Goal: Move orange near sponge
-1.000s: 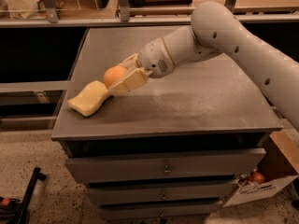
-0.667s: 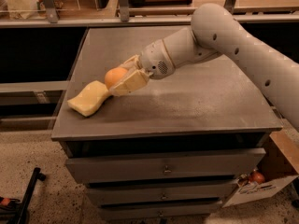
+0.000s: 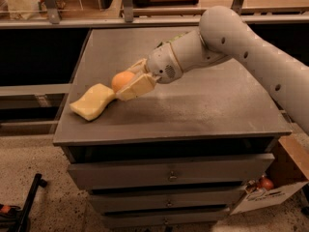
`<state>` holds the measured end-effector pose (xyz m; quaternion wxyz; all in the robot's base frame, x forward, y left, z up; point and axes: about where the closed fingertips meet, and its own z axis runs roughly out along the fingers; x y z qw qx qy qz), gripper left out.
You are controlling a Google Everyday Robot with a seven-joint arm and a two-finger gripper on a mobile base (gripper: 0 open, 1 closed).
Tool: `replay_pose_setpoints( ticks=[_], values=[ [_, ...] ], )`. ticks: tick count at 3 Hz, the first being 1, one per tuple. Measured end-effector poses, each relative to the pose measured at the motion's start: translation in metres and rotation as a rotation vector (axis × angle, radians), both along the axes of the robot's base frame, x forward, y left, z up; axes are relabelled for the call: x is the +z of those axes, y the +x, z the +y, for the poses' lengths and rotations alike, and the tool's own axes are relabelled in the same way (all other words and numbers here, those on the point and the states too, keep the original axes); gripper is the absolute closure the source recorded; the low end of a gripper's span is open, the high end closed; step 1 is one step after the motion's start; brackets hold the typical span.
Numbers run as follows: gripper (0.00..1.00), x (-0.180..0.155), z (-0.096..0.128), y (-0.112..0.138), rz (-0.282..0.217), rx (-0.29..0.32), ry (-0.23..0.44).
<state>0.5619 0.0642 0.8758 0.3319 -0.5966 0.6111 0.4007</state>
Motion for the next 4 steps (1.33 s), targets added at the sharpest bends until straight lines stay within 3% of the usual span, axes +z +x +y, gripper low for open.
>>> replay_pose_setpoints(
  ticks=[1,4],
  values=[
    [0.82,-0.006,-0.004,0.003,-0.002,-0.013,-0.017],
    [0.13,-0.027,-0.008,-0.001,-0.013,-0.033,-0.059]
  ],
)
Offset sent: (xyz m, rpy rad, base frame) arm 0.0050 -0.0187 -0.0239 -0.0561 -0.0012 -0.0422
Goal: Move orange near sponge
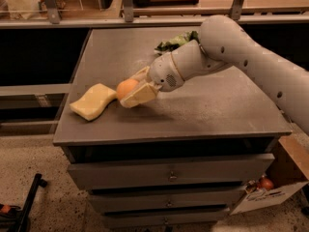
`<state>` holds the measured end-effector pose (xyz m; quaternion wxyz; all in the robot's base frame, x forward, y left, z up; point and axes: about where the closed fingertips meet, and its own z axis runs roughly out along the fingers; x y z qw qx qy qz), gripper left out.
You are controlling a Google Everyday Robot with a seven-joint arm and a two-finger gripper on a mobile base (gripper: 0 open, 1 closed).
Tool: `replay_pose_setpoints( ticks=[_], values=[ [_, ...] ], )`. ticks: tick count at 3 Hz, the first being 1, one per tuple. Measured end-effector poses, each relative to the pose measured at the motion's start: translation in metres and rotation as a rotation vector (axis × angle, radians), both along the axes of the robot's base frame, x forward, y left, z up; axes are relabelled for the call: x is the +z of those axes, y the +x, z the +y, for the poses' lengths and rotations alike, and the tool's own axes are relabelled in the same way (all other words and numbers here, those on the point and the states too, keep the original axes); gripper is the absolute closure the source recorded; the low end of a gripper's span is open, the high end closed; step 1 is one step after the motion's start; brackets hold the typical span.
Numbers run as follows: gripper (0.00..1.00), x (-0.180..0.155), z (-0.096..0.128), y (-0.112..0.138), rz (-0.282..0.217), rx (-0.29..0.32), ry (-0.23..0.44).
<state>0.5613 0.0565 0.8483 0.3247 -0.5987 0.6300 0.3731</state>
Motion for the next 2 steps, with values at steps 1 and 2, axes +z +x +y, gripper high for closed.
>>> replay_pose_setpoints(
  ticks=[1,2],
  values=[
    [0.0,-0.0006,0.0024,-0.0008,0.002,0.005,0.0],
    [0.0,-0.0006,0.0024,-0.0009,0.002,0.005,0.0]
  ],
)
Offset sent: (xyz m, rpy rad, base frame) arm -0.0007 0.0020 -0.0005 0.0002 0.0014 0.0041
